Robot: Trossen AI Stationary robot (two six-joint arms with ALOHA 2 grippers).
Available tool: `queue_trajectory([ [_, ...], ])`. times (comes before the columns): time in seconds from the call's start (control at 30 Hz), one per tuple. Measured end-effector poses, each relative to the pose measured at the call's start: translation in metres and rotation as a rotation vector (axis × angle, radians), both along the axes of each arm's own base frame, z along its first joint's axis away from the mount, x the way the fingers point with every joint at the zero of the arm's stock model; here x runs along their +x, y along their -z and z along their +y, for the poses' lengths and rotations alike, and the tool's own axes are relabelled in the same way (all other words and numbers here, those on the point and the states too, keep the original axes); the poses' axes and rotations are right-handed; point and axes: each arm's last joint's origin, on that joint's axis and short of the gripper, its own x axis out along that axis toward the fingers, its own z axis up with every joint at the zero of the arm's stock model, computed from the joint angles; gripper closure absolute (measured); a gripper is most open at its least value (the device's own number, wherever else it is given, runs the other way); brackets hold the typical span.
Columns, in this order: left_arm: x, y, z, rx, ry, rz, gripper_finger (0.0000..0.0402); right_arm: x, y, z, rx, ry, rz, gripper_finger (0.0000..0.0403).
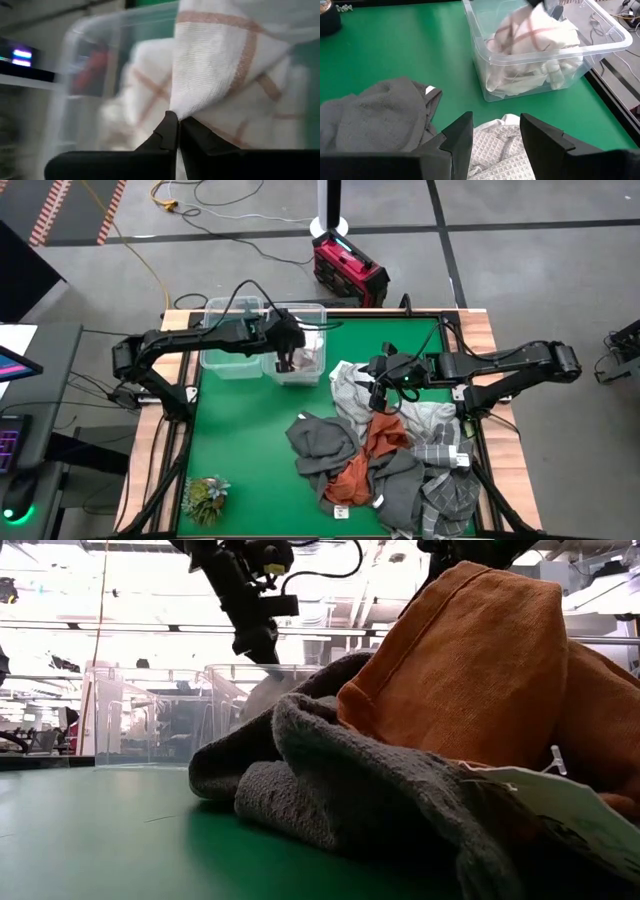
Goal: Sort towels by color in basket
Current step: Put the white towel into the right transparent bin
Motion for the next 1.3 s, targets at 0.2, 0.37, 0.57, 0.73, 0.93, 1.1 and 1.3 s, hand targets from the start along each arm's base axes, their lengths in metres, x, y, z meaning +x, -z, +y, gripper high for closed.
queue_trajectory([
  [0.2, -0.002, -0.001, 0.022, 0.108, -0.044, 0.016, 0.0399, 0.000, 0.000, 0.000, -0.004, -0.003, 0.001, 0.0211],
  [0.37, -0.001, -0.002, 0.037, 0.145, -0.079, -0.019, 0.0399, 0.000, 0.000, 0.000, -0.004, -0.004, 0.001, 0.0211],
  [0.57, 0.007, 0.014, 0.044, 0.138, -0.071, 0.020, 0.0400, 0.000, 0.000, 0.000, -0.006, -0.005, -0.002, 0.0211],
  [0.73, 0.024, 0.054, 0.046, 0.098, -0.028, 0.148, 0.0400, 0.001, -0.001, 0.001, -0.006, -0.010, -0.006, 0.0211],
  [0.93, 0.038, 0.098, 0.035, 0.042, 0.032, 0.318, 0.0399, 0.000, 0.000, 0.002, -0.006, -0.013, 0.003, 0.0211],
  [1.1, 0.042, 0.112, 0.027, 0.132, -0.042, 0.406, 0.0379, 0.000, 0.000, 0.002, -0.006, -0.012, 0.004, 0.0211],
  [1.3, 0.039, 0.090, 0.019, 0.164, -0.096, 0.335, 0.0315, 0.000, 0.000, 0.002, 0.004, -0.006, 0.000, 0.0211],
])
